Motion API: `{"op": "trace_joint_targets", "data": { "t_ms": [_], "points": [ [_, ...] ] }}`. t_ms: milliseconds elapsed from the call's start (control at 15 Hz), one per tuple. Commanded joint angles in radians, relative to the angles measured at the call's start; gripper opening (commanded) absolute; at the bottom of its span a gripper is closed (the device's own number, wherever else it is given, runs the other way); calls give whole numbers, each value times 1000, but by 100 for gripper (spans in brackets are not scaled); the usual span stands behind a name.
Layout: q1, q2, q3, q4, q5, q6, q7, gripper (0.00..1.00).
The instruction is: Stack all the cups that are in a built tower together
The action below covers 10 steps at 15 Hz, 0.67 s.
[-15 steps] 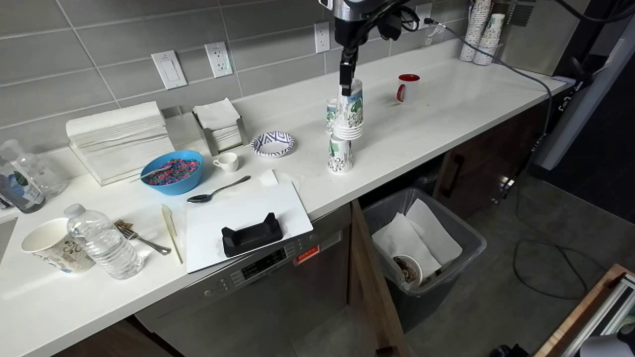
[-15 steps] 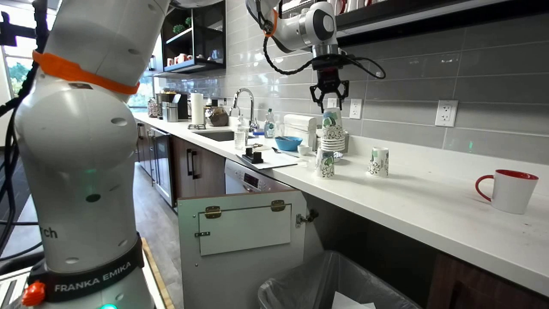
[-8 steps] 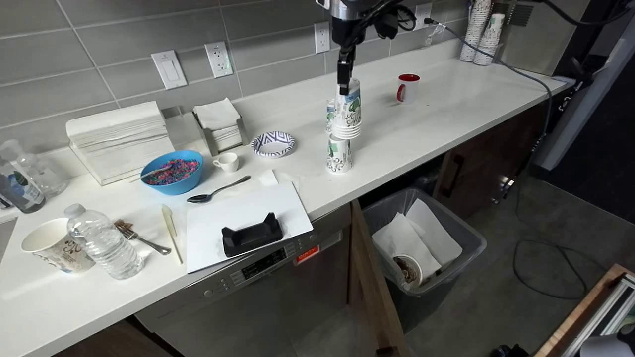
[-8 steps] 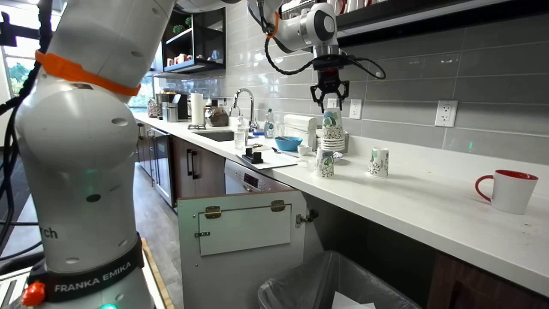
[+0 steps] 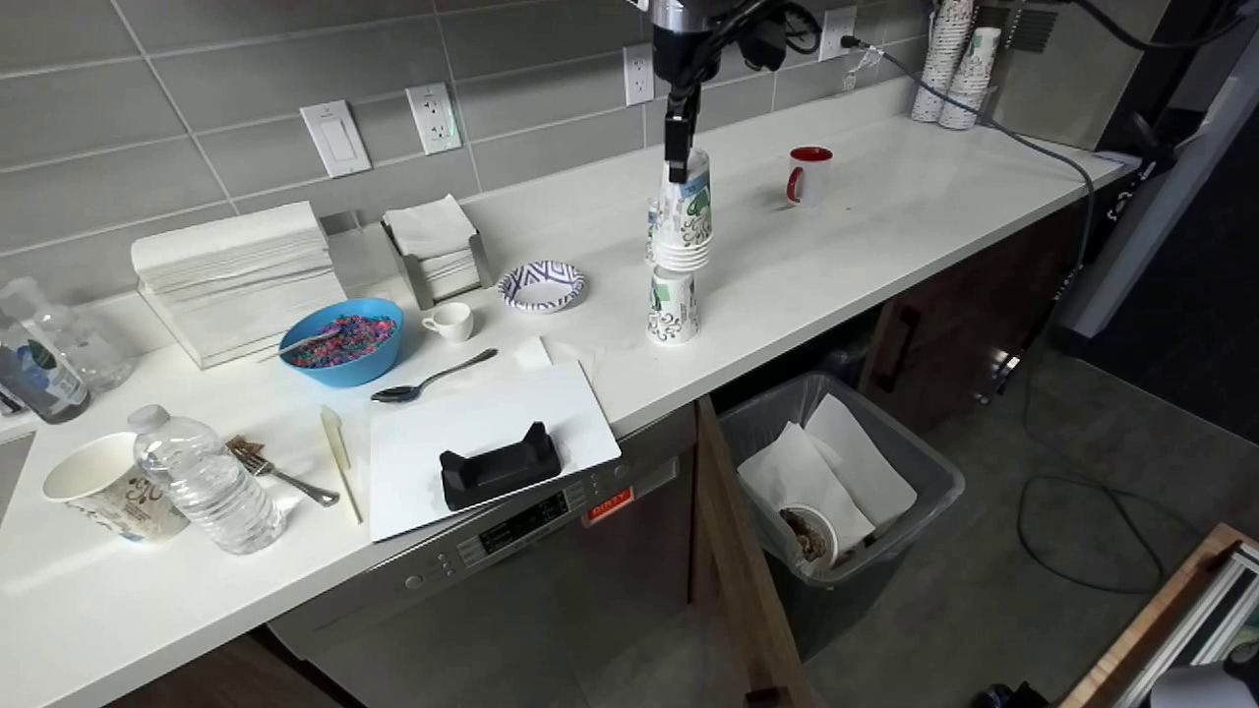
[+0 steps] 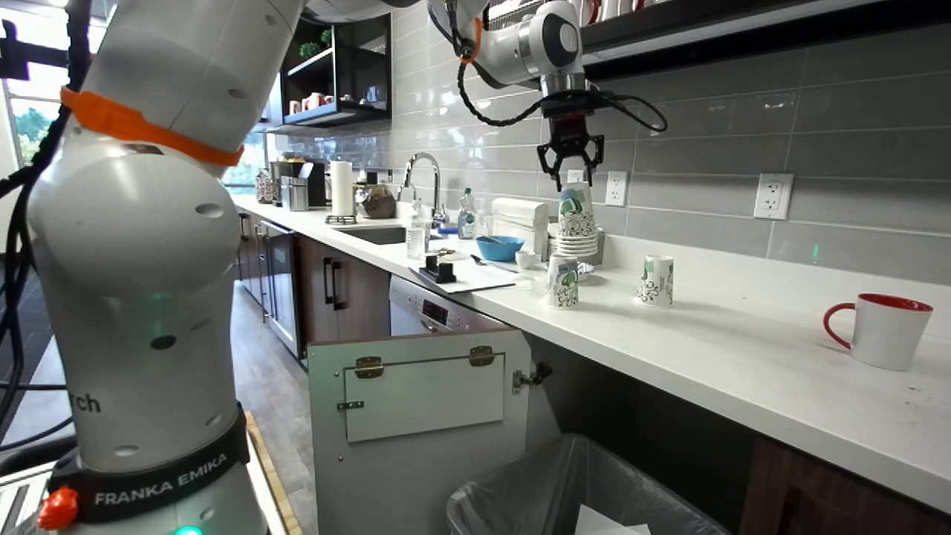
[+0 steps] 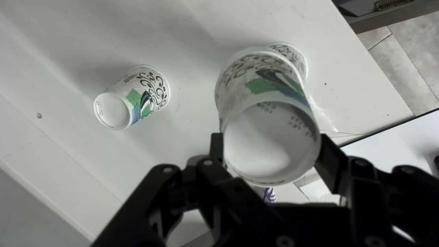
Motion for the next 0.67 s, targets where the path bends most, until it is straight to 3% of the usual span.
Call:
{"op": "trace_joint_targets", "data": {
  "t_ms": [0, 600],
  "points": [
    [15, 24, 1, 36, -23, -43, -9, 41],
    [37, 40, 7, 44, -37, -53, -21, 41]
  ]
}}
